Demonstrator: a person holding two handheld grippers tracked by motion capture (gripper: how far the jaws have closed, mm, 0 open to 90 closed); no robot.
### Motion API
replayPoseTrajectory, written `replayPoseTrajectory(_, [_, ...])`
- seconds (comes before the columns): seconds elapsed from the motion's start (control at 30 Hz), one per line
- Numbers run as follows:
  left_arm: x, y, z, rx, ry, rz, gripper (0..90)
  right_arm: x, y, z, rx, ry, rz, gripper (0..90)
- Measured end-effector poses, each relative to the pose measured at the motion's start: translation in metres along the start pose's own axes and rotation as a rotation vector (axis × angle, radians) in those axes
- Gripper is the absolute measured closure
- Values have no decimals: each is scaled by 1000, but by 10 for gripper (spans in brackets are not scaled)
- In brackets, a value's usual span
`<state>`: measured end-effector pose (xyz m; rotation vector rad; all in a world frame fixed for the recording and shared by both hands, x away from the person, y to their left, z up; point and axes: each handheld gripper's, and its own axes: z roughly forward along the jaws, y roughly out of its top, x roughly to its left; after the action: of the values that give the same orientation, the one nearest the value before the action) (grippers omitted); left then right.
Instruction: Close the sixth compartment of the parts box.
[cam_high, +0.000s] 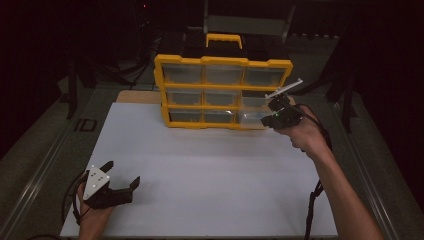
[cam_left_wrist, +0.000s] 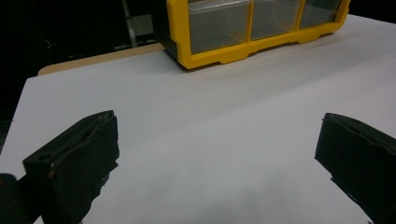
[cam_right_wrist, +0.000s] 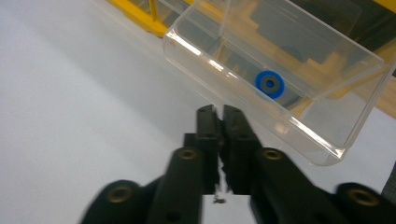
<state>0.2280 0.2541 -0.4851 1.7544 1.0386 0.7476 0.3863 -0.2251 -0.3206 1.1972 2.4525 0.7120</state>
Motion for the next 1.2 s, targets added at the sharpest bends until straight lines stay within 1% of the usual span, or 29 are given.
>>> replayPoseTrajectory(0.2, [0,0,0,1,0,-1,1,1,-8,5,-38,-10,-16,887])
replayPoseTrajectory(0.27, [0,0,1,0,0,-2,1,2,-12,8,-38,-27,-27,888])
replayPoseTrajectory(0.33, [0,0,1,2,1,-1,1,2,-15,11,-44,-31,-26,888])
replayPoseTrajectory(0.43, [0,0,1,2,0,0,1,1,-19,15,-49,-33,-18,889])
replayPoseTrajectory(0.63, [0,0,1,1,1,-2,1,-4,-26,23,-62,-44,22,890])
replayPoseTrajectory(0.7, [0,0,0,1,1,-3,1,-5,-28,26,-64,-43,27,890])
replayPoseTrajectory(0.77, [0,0,0,1,1,-3,1,-6,-30,29,-67,-58,30,890])
replayPoseTrajectory(0.83, [0,0,0,1,1,-2,1,-7,-31,32,-71,-63,37,890])
replayPoseTrajectory(1.0, [0,0,0,2,2,-1,1,-8,-33,37,-85,-78,40,890])
replayPoseTrajectory(1.1, [0,0,0,1,2,-1,1,-7,-33,38,-91,-105,32,890])
replayPoseTrajectory(1.2, [0,0,0,1,2,0,1,-7,-33,40,-95,-110,29,890])
